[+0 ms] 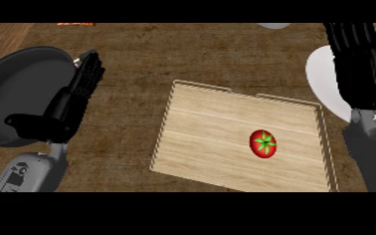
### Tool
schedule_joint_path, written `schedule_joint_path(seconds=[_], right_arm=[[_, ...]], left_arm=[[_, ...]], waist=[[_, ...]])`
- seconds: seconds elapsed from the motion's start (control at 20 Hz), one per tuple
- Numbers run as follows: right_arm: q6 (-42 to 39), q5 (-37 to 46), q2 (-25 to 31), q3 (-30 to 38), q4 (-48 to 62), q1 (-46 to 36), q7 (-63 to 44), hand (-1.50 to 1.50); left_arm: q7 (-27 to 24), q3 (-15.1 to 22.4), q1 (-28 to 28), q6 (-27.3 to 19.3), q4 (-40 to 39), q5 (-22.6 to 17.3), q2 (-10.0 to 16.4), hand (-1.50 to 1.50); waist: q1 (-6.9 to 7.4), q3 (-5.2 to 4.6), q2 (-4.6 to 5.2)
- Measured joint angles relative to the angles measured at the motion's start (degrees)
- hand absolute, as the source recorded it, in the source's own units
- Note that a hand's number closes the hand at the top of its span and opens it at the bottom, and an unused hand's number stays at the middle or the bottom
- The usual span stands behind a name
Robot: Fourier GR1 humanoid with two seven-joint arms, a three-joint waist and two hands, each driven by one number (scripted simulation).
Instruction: Pick the tomato from the tray and place it in the plate
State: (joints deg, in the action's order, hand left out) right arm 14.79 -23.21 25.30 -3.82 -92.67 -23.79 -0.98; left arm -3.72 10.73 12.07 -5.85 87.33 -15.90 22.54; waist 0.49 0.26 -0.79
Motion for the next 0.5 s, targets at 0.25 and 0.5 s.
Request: schedule_joint_path(seconds=[0.25,0.5], right_arm=[[-0.2,0.5,4.9,5.0,-2.0,2.9,-1.6,1.5],[6.2,11.3,12.5,7.5,1.6,10.6,-3.0,-1.5]], left_arm=[[5.4,-0.2,-5.7,-2.4,-2.6,-0.4,-1.2,0.0],[9.4,0.6,-10.3,-4.3,-5.9,-1.9,-3.8,0.0]], waist=[[-0.86,-0.18,0.52],[-3.01,-0.55,0.92]])
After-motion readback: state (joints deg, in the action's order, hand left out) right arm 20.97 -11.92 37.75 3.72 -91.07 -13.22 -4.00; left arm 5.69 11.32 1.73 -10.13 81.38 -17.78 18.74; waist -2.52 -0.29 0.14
